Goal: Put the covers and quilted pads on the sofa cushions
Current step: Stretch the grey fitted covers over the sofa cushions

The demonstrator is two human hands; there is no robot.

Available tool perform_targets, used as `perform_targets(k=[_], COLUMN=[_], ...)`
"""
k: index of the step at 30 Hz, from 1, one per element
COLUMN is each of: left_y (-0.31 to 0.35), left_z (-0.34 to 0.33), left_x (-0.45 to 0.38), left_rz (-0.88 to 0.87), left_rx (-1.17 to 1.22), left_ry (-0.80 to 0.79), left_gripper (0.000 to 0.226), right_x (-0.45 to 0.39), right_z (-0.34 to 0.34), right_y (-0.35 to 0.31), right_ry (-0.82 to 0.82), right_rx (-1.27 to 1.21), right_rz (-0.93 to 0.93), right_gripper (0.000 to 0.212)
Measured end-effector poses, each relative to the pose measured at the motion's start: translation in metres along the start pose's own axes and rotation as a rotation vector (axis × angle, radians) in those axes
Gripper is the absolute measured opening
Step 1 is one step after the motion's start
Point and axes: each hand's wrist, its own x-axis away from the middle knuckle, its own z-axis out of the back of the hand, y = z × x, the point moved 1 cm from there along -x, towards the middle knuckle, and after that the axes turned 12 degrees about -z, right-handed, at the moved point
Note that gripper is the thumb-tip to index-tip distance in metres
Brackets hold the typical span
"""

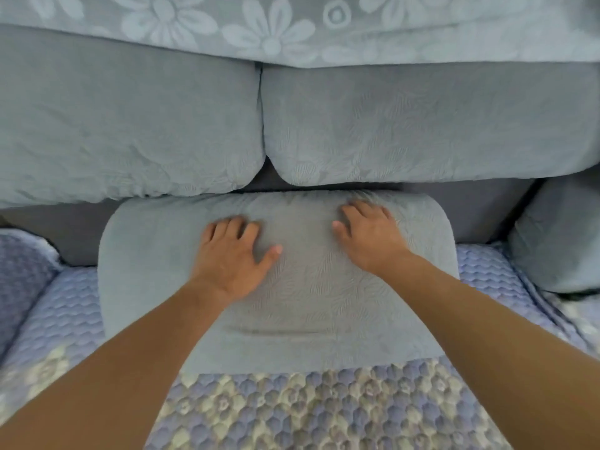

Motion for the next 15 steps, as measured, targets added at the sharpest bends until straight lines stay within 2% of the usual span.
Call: perform_targets(k=[3,4,7,8,10,12,14,15], left_y=[0.017,0.024,0.044,0.043,0.025,-0.004,-0.026,-0.028], left_z=[0.013,0.017,0.024,0.027,0.037,0.045,0.052,0.056], left_x=[0.046,0.069,0.125,0.134,0.129,0.107,0.089,0.085], left_rz=[-0.039,-0.055,-0.118,-0.119,-0.088,-0.085,-0.167,-0.228], left_rx=[-0.042,-0.055,-0.019,0.008,0.082,0.16,0.256,0.288], left_ry=[0.081,0.092,0.108,0.119,0.2,0.222,0.083,0.015], left_gripper=[0.064,0.058,0.043,0.038,0.036,0.049,0.055,0.049], right_x=[0.026,0.032,0.042,0.044,0.046,0.05,0.053,0.054], right_z=[0.013,0.018,0.023,0.026,0.036,0.046,0.047,0.046], right_y=[0.0,-0.003,-0.001,0.002,0.01,0.01,0.005,0.005], right_ry=[0.143,0.135,-0.107,-0.182,-0.223,-0.17,-0.089,-0.085], right_rx=[-0.029,-0.037,0.011,-0.007,-0.091,-0.114,-0.065,-0.095], right_rz=[0.018,0.055,0.147,0.163,0.19,0.225,0.236,0.196], right_gripper=[0.05,0.051,0.069,0.069,0.05,0.024,0.018,0.018])
